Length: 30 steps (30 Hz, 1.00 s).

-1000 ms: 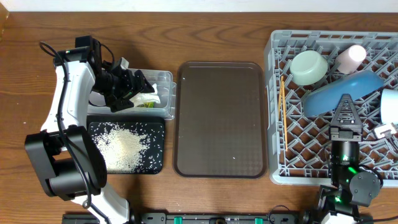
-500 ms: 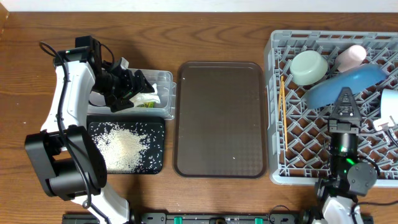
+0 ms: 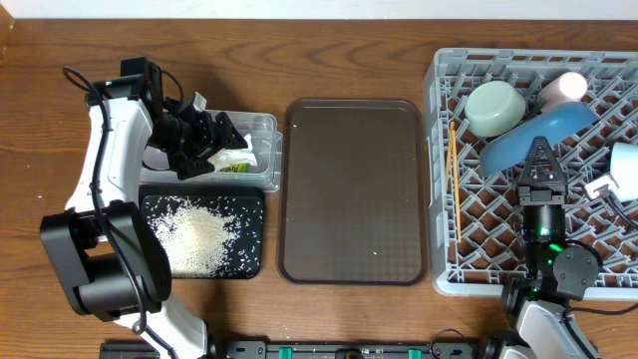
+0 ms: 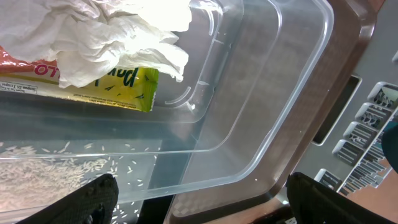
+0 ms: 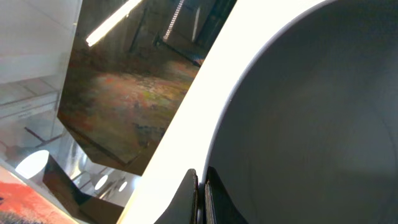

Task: Sort waste into correct bins and load items into the dishwasher rack

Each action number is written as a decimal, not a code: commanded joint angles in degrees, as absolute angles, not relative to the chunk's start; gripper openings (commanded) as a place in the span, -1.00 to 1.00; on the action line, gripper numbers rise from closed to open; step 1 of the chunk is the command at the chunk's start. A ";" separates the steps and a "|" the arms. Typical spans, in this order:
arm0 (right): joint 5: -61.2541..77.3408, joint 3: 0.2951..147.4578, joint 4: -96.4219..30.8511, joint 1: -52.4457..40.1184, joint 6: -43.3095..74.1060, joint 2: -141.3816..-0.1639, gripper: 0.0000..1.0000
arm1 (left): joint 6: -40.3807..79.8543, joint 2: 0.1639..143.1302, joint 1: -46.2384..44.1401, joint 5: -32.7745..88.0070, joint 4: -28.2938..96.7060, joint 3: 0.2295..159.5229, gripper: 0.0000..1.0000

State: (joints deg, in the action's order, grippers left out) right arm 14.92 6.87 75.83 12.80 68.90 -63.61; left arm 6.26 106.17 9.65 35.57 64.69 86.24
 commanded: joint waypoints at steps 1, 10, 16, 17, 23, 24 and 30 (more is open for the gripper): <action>16.91 6.50 76.53 13.43 69.84 -63.48 -0.98 | 6.96 105.45 9.80 34.85 65.10 87.29 0.79; 17.78 3.09 76.23 13.45 74.22 -63.48 -0.98 | 6.96 105.45 9.80 34.85 65.08 87.29 0.79; 18.57 0.32 80.51 13.47 75.20 -63.46 -0.98 | 6.96 105.45 9.80 34.85 65.08 87.29 0.79; 18.90 0.30 81.34 13.50 75.22 -63.35 -0.98 | 6.96 105.45 9.80 34.85 65.08 87.29 0.79; 20.47 0.32 83.09 13.50 77.03 -62.85 -0.57 | 6.96 105.45 9.80 34.85 65.08 87.29 0.79; 21.21 0.32 83.05 13.50 77.80 -62.85 -0.52 | 6.96 105.45 9.80 34.85 65.10 87.29 0.79; 24.56 0.32 82.94 13.50 82.78 -62.85 -0.17 | 6.96 105.45 9.80 34.85 65.08 87.29 0.79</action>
State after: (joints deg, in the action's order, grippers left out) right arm 21.58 0.56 82.59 12.95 79.55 -62.98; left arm 6.26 106.17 9.65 35.57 64.69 86.24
